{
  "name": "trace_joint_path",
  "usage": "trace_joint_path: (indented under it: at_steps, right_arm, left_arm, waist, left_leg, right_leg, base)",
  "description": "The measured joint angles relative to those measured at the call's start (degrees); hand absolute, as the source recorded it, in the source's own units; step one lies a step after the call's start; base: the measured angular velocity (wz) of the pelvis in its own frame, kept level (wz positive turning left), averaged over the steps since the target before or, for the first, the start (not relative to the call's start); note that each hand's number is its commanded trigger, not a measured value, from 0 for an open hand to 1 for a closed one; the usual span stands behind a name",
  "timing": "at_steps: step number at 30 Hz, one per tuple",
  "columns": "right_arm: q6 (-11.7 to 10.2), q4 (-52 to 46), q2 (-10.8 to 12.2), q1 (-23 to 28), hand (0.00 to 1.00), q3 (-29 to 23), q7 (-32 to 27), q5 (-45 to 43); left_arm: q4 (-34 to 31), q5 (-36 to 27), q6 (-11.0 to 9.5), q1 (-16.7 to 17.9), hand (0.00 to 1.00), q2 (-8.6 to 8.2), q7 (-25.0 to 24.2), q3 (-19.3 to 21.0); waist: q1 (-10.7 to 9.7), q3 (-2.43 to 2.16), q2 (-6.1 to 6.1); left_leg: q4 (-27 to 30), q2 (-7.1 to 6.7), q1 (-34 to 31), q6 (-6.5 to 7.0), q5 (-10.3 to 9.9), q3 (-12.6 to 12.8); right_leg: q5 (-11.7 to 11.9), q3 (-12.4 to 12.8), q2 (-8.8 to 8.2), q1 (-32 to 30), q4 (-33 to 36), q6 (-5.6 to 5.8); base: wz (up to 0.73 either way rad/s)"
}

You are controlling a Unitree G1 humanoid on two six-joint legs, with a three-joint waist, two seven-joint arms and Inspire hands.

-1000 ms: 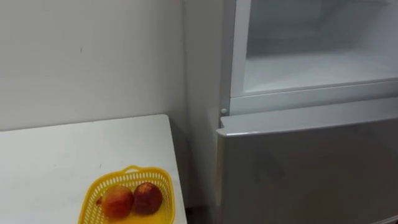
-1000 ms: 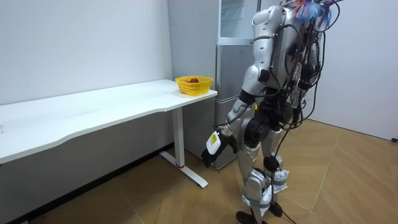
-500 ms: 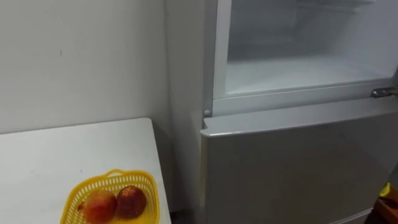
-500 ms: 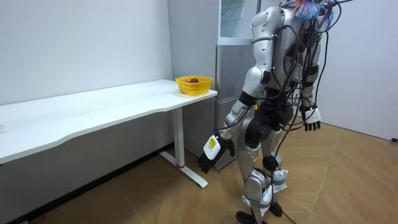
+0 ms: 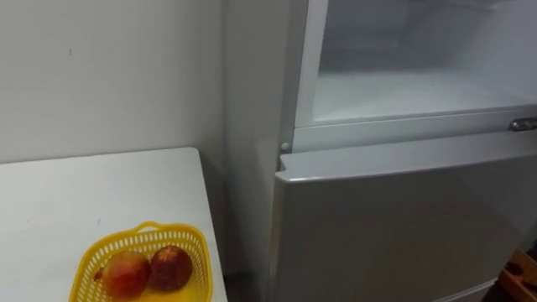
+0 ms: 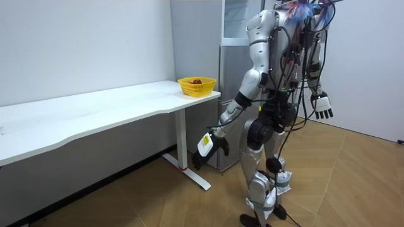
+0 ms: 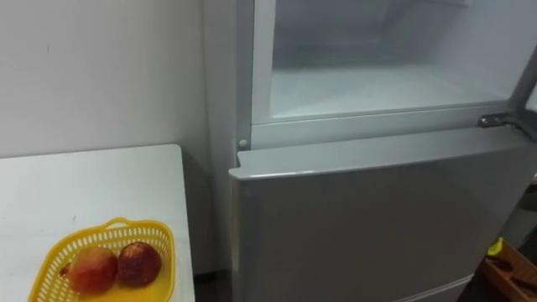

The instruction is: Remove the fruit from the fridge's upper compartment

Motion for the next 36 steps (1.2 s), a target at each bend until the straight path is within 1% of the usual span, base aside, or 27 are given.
trace_joint_path:
  at_steps: [1, 2, 4, 7, 9, 13, 18, 20, 22, 24, 26, 29, 32, 35, 36]
  right_arm:
    - [0.0, -0.4, -0.5, -0.2, 0.0, 0.0, -0.1, 0.0]
    - [-0.1, -0.4, -1.7, -0.9, 0.0, -0.6, -0.1, 0.5]
    - [-0.9, -1.1, -3.4, -1.7, 0.0, -2.2, -0.8, 1.4]
    - [-2.5, -3.0, -4.9, -2.4, 0.0, -2.2, -1.9, 2.8]
    - [-2.9, -3.9, -5.5, -2.6, 0.0, -2.3, -2.0, 3.4]
    - [-4.0, -9.1, -5.6, -3.8, 0.0, -2.2, -2.0, 3.4]
    - [-5.1, -14.8, -5.6, -5.1, 0.0, -2.2, -2.4, 3.2]
    - [-5.3, -16.9, -5.7, -6.4, 0.0, -2.3, -2.4, 1.8]
    - [-5.6, -21.0, -5.8, -6.8, 0.0, -2.3, -1.7, 0.7]
    - [-6.0, -24.9, -5.8, -6.8, 0.0, -2.2, -1.2, 0.7]
    - [-6.2, -29.0, -5.8, -7.0, 0.0, -2.2, -0.8, 0.5]
    - [-6.6, -34.4, -5.8, -7.0, 0.0, -2.1, 1.9, -0.5]
    - [-6.8, -37.7, -5.8, -6.9, 0.0, -1.9, 4.5, -0.8]
    - [-6.9, -39.6, -5.8, -6.9, 0.0, -1.4, 7.1, -0.9]
    - [-6.9, -40.3, -5.8, -6.9, 0.0, -1.1, 8.4, -0.9]
  left_arm:
    - [-0.1, 0.0, -0.1, 0.0, 0.0, 0.04, 0.0, 0.0]
    - [-0.1, -0.1, -0.3, 0.0, 0.0, 0.07, 0.0, 0.0]
    - [-0.1, -0.1, -0.3, 0.1, 0.0, 0.07, -0.1, 0.0]
    - [0.4, -0.1, -0.3, 0.0, 0.0, 0.05, -0.1, 0.0]
    - [0.7, -0.1, -0.3, 0.0, 0.0, 0.05, -0.2, 0.0]
    - [2.6, 0.0, -0.4, -0.1, 0.0, 0.06, -0.7, 0.0]
    - [2.5, 0.1, -0.4, -0.1, 0.0, 0.05, -1.0, 0.2]
    - [2.5, 0.0, -0.5, 0.1, 0.0, -0.12, -1.2, 1.1]
    - [2.9, -0.1, -1.2, 0.4, 0.0, -0.82, -1.2, 2.2]
    - [3.8, -0.1, -2.1, 0.4, 0.0, -0.89, -1.2, 2.2]
    - [4.4, 0.1, -2.7, 0.4, 0.0, -0.89, -1.2, 2.2]
    - [6.2, 1.3, -3.4, 0.4, 0.0, -0.89, -1.2, 2.2]
    - [7.0, 2.3, -3.4, 0.6, 0.0, -0.9, -1.2, 2.2]
    - [7.0, 2.2, -3.4, 0.6, 0.0, -1.12, -1.2, 2.2]
    - [7.0, 2.1, -3.4, 0.7, 0.0, -1.17, -1.2, 2.2]
  waist:
    - [-0.1, -0.02, -0.13]
    - [-0.2, -0.02, -0.46]
    - [-0.3, 0.13, -1.03]
    - [-0.4, 0.18, -1.32]
    - [-0.3, 0.18, -1.33]
    - [-0.6, 0.19, -0.99]
    - [-0.7, 0.13, -0.91]
    - [-1.6, -0.02, -0.84]
    - [-1.6, -0.37, -0.44]
    - [-1.6, -0.5, -0.19]
    - [-1.5, -0.45, -0.05]
    - [-1.5, -0.38, 0.06]
    - [-1.3, -0.23, 0.22]
    - [-1.2, -0.2, 0.74]
    - [-1.2, -0.11, 0.99]
  left_leg:
    - [0.0, 0.03, 0.1, 0.0, 0.0, 0.1]
    - [0.0, 0.05, 0.1, 0.0, 0.0, 0.1]
    - [0.0, 0.12, 0.1, 0.0, 0.0, 0.0]
    - [0.5, 0.21, -1.0, 0.01, 0.0, -0.2]
    - [0.6, 0.23, -1.0, 0.0, 0.0, 0.0]
    - [0.6, 0.19, -1.0, 0.01, 0.0, -0.1]
    - [0.7, 0.2, -1.0, 0.01, 0.0, -0.2]
    - [0.8, 0.17, -1.2, 0.01, 0.0, -0.4]
    - [0.7, 0.12, -1.0, 0.0, 0.1, -0.3]
    - [0.6, 0.13, -0.8, 0.0, 0.1, -0.2]
    - [0.5, 0.16, -0.8, -0.01, 0.1, -0.1]
    - [0.5, 0.21, -0.5, -0.02, 0.1, -0.1]
    - [0.4, 0.32, -0.1, -0.1, 0.0, -0.2]
    - [0.3, 0.35, 0.0, -0.09, -0.1, -0.3]
    - [0.2, 0.39, 0.1, -0.09, -0.1, -0.3]
  right_leg:
    - [0.0, 0.1, 0.04, 0.0, 0.0, 0.0]
    - [0.0, 0.2, 0.07, 0.1, 0.0, -0.01]
    - [0.0, 0.4, 0.17, 0.0, 0.0, -0.06]
    - [0.1, 0.8, 0.22, -0.8, 0.4, -0.17]
    - [0.1, 0.8, 0.23, -0.9, 0.6, -0.18]
    - [0.1, 0.8, 0.26, -0.8, 0.6, -0.18]
    - [0.1, 0.6, 0.25, -0.7, 0.4, -0.18]
    - [0.1, 0.1, 0.22, -0.6, -0.3, -0.17]
    - [0.1, 0.1, 0.23, -0.4, -0.4, -0.14]
    - [0.1, 0.1, 0.24, -0.3, -0.4, -0.14]
    - [0.1, 0.2, 0.28, -0.4, -0.4, -0.14]
    - [0.1, 0.2, 0.31, 0.0, -0.4, -0.14]
    - [0.2, 0.6, 0.39, 0.3, -0.4, -0.18]
    - [0.2, 0.1, 0.3, 0.3, -0.2, -0.26]
    - [0.2, 0.1, 0.3, 0.6, -0.2, -0.27]
  base:
    - [-0.05]
    - [0.0]
    - [0.0]
    - [0.0]
    - [0.0]
    - [0.0]
    - [0.01]
    - [0.09]
    - [0.0]
    - [0.0]
    - [0.0]
    - [0.0]
    - [0.0]
    - [0.0]
    - [0.0]
